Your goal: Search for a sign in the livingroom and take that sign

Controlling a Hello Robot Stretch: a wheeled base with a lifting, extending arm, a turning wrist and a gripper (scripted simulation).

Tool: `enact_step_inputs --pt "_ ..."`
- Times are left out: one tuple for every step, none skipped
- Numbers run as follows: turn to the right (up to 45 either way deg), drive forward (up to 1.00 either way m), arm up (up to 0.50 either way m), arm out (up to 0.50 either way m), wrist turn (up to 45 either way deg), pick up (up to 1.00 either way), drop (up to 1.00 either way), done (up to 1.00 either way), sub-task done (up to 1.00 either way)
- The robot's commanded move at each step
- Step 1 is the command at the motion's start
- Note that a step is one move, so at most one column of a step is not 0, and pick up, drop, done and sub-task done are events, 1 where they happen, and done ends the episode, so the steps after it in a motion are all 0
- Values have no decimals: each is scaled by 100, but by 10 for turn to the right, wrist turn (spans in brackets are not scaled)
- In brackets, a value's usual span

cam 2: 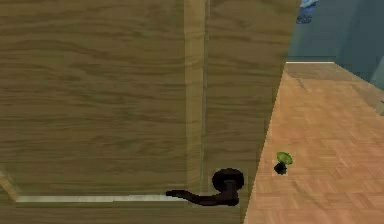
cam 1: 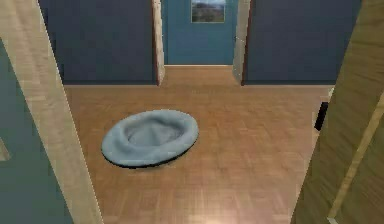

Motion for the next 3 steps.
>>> enact_step_inputs --pt "-90 0 0 0 0 0 0 0 0" --pt "0 15 0 0 0 0 0 0 0" --pt "300 0 0 0 0 0 0 0 0"
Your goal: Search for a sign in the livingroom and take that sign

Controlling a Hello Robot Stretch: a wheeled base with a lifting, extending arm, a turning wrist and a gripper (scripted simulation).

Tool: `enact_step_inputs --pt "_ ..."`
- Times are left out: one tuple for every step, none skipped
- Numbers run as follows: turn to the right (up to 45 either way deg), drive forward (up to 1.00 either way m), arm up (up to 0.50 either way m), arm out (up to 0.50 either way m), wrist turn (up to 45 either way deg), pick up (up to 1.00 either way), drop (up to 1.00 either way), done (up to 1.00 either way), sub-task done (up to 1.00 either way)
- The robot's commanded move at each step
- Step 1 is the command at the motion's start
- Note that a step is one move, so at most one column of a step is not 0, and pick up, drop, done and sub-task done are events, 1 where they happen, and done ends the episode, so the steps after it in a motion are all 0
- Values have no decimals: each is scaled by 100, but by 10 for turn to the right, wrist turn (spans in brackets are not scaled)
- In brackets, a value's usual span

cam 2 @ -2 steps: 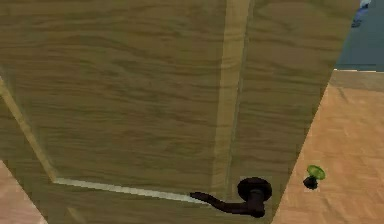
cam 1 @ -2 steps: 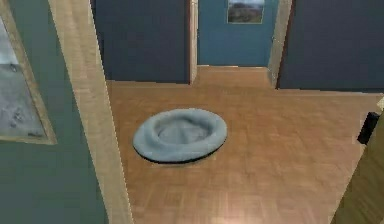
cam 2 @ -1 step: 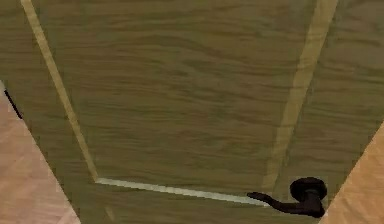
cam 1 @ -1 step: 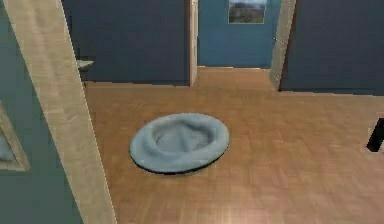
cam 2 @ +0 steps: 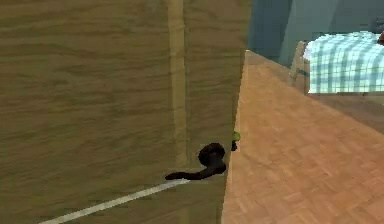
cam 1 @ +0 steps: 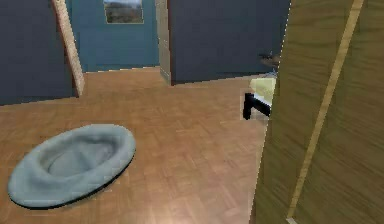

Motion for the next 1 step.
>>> enact_step_inputs --pt "0 100 0 0 0 0 0 0 0"
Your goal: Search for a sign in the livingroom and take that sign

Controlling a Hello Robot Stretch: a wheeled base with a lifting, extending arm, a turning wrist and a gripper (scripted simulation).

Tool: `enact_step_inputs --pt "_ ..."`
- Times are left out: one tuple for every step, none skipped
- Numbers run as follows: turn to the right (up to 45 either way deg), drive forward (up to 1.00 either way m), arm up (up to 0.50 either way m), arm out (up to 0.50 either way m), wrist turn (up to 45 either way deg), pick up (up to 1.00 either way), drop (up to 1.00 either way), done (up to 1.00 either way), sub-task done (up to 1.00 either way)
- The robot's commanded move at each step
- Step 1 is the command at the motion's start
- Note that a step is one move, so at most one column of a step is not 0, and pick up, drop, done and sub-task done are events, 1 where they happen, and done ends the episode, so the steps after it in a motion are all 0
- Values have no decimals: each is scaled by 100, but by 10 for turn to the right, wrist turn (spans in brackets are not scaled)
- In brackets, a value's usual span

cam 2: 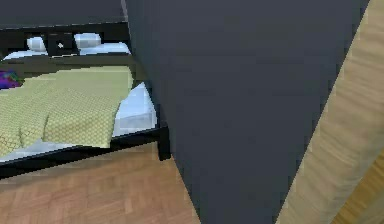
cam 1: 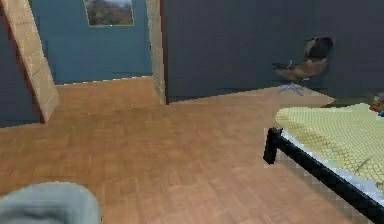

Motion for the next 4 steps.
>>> enact_step_inputs --pt "0 60 0 0 0 0 0 0 0" --pt "-180 0 0 0 0 0 0 0 0" --pt "0 100 0 0 0 0 0 0 0" --pt "0 100 0 0 0 0 0 0 0"
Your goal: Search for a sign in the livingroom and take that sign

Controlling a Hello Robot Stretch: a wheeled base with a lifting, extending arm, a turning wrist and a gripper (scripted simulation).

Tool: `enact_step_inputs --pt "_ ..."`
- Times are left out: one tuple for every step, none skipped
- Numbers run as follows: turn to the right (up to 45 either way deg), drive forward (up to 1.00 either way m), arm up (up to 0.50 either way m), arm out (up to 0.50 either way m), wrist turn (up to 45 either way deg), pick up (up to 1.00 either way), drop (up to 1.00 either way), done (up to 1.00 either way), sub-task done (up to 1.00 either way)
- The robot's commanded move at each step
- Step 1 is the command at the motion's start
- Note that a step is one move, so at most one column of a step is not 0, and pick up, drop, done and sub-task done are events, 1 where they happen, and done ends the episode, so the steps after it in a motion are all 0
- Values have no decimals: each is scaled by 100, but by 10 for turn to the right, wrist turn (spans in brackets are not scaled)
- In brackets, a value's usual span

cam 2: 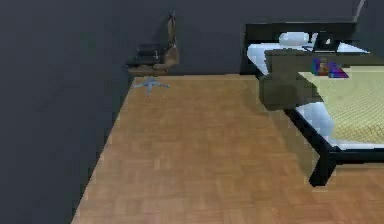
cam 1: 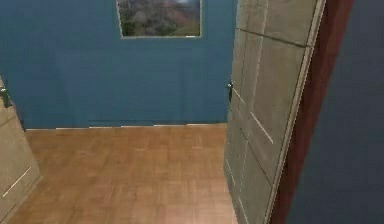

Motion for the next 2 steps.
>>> enact_step_inputs --pt "0 100 0 0 0 0 0 0 0" --pt "-30 0 0 0 0 0 0 0 0"
